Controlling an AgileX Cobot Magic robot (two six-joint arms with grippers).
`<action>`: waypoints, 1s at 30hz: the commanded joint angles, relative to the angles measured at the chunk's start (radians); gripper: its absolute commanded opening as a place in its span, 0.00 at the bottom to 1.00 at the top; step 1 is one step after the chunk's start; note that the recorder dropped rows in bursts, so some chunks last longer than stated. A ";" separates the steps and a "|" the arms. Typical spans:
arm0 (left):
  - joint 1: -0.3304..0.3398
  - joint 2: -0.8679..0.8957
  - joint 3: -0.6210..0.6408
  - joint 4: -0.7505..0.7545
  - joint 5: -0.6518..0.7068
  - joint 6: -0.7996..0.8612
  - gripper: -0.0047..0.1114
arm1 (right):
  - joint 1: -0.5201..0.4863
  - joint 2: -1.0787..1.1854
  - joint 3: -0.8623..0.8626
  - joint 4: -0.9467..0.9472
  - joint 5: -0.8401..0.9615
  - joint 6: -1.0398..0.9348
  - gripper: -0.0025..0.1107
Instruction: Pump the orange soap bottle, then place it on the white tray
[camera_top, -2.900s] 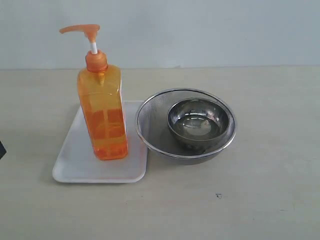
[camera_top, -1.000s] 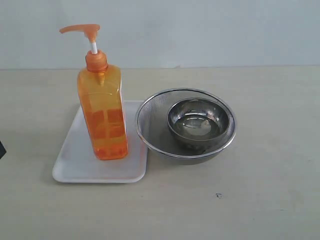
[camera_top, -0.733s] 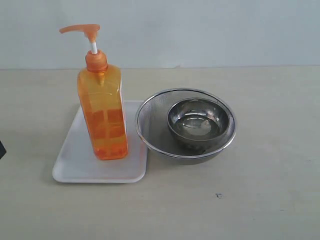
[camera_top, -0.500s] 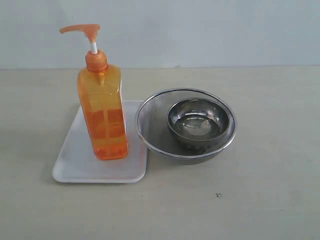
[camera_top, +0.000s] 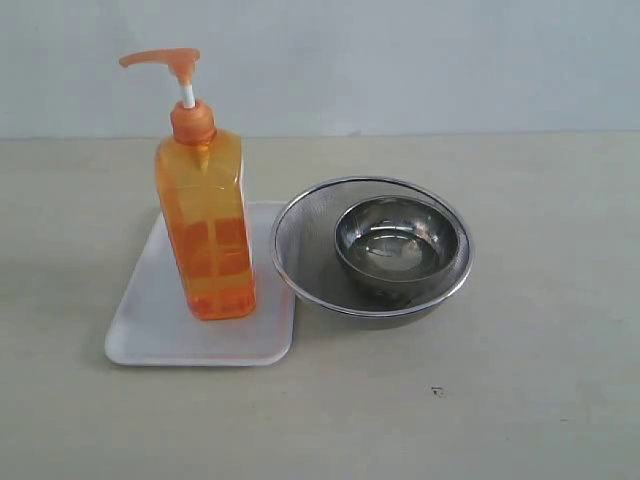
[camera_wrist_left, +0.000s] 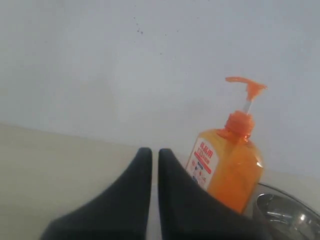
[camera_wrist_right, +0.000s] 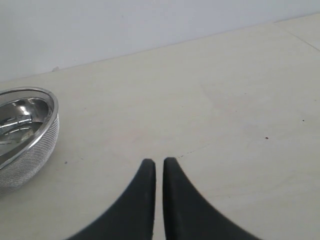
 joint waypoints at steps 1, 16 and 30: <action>0.018 -0.003 0.004 -0.005 0.049 -0.029 0.08 | -0.001 -0.004 -0.001 -0.003 -0.008 0.003 0.03; 0.019 -0.003 -0.084 -0.026 0.209 -0.052 0.08 | -0.001 -0.004 -0.001 -0.003 -0.008 0.005 0.03; 0.019 0.042 -0.383 -0.134 0.339 0.017 0.08 | -0.001 -0.004 -0.001 -0.003 -0.001 0.005 0.03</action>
